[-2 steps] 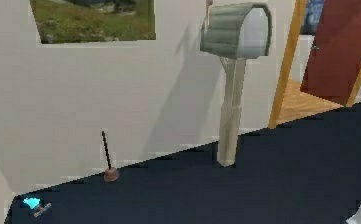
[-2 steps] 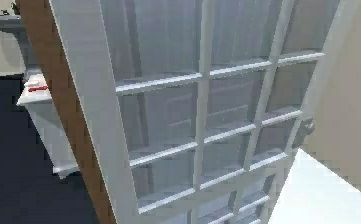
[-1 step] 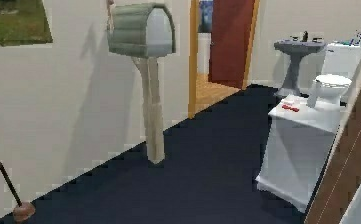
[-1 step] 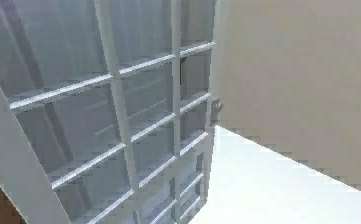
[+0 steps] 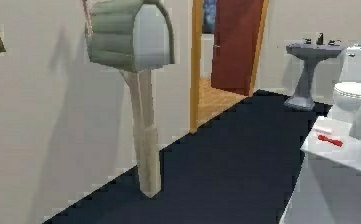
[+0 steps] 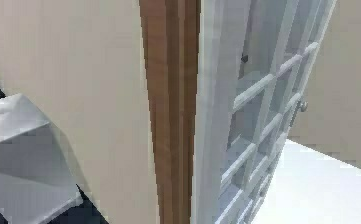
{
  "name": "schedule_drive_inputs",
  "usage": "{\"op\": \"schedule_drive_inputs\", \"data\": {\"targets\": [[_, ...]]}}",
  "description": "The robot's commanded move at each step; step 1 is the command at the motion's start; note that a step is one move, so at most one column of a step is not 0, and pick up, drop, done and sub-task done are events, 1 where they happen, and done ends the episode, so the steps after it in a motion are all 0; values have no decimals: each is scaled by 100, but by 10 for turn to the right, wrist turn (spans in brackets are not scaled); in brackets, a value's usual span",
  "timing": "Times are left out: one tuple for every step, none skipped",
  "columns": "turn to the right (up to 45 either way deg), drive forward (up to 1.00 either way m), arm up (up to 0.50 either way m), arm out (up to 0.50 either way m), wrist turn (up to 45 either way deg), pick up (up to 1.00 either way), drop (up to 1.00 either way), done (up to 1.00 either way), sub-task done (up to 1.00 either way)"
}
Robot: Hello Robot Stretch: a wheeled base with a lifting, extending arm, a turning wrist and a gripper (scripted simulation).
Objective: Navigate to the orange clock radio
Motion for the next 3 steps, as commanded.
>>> {"op": "schedule_drive_inputs", "data": {"targets": [[60, 0, 0, 0, 0, 0, 0, 0, 0], [0, 100, 0, 0, 0, 0, 0, 0, 0], [90, 0, 0, 0, 0, 0, 0, 0, 0]]}}
